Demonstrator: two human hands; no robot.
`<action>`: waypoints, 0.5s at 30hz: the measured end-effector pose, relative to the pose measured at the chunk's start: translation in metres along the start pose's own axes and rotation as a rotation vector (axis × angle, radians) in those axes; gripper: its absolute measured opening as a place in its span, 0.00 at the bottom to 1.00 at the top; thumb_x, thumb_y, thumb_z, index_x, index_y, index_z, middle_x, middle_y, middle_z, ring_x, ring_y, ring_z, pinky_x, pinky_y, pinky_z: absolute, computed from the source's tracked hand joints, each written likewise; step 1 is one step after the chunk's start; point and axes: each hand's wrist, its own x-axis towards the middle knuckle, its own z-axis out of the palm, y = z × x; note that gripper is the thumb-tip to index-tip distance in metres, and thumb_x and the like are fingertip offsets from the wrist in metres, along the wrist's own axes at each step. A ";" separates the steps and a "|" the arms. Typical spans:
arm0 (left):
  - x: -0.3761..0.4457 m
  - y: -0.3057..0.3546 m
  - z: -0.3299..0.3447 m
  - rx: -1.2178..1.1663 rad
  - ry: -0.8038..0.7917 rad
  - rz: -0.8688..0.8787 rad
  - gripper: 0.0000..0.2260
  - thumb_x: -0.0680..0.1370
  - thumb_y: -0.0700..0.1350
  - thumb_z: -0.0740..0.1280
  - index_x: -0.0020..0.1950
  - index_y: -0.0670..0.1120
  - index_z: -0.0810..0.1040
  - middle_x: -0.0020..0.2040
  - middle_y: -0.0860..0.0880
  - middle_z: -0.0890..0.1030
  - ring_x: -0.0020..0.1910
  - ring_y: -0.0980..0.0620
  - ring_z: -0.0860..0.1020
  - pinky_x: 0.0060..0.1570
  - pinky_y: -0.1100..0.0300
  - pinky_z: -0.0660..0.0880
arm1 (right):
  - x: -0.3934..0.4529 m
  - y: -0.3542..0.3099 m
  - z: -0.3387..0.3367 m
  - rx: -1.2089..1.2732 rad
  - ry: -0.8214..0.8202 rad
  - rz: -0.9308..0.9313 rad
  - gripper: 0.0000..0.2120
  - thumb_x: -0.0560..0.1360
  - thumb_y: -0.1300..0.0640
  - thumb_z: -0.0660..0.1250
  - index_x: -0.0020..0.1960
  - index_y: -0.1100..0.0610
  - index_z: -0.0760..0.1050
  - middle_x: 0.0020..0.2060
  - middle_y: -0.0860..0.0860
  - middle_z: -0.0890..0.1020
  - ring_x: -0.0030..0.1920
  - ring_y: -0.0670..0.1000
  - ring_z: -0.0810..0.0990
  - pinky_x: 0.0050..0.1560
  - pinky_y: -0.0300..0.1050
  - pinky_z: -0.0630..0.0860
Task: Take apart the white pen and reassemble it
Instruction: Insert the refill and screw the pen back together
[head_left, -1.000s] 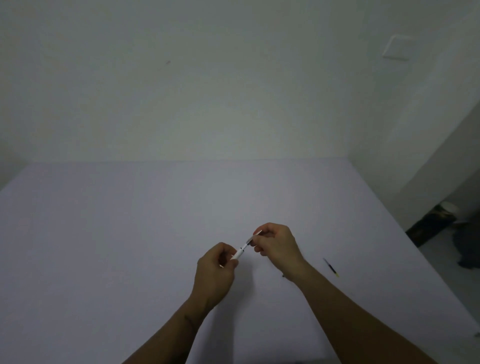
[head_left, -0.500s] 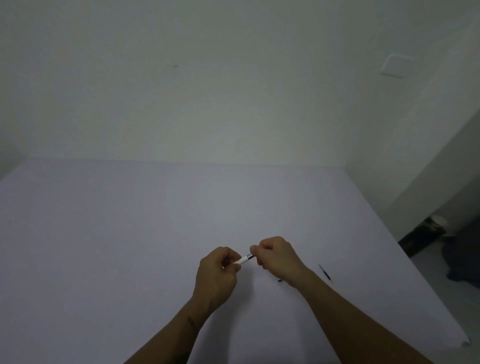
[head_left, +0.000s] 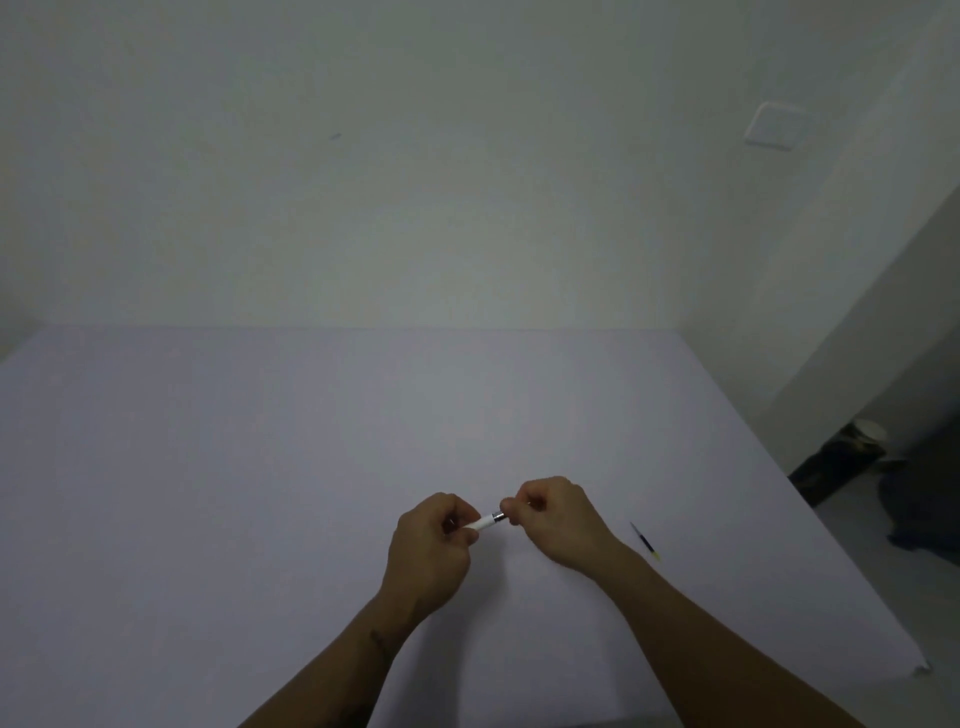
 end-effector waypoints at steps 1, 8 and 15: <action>0.000 0.000 -0.001 0.009 0.002 0.003 0.06 0.74 0.36 0.71 0.42 0.48 0.80 0.40 0.51 0.81 0.40 0.51 0.79 0.39 0.65 0.74 | 0.000 0.000 0.000 -0.010 -0.002 0.007 0.13 0.77 0.50 0.68 0.36 0.55 0.80 0.26 0.47 0.74 0.26 0.45 0.68 0.27 0.35 0.65; -0.003 -0.001 -0.001 0.036 0.024 0.011 0.08 0.74 0.37 0.71 0.41 0.50 0.79 0.39 0.52 0.81 0.39 0.53 0.79 0.39 0.66 0.75 | -0.002 -0.003 -0.002 0.041 -0.033 -0.030 0.10 0.71 0.58 0.74 0.50 0.50 0.79 0.41 0.49 0.80 0.35 0.47 0.77 0.30 0.37 0.73; -0.005 -0.008 -0.007 0.118 0.058 0.089 0.08 0.74 0.37 0.70 0.42 0.50 0.79 0.39 0.55 0.80 0.40 0.55 0.78 0.42 0.57 0.80 | -0.002 -0.002 0.006 -0.113 -0.046 -0.087 0.06 0.76 0.52 0.70 0.42 0.51 0.80 0.34 0.49 0.80 0.33 0.46 0.74 0.33 0.38 0.71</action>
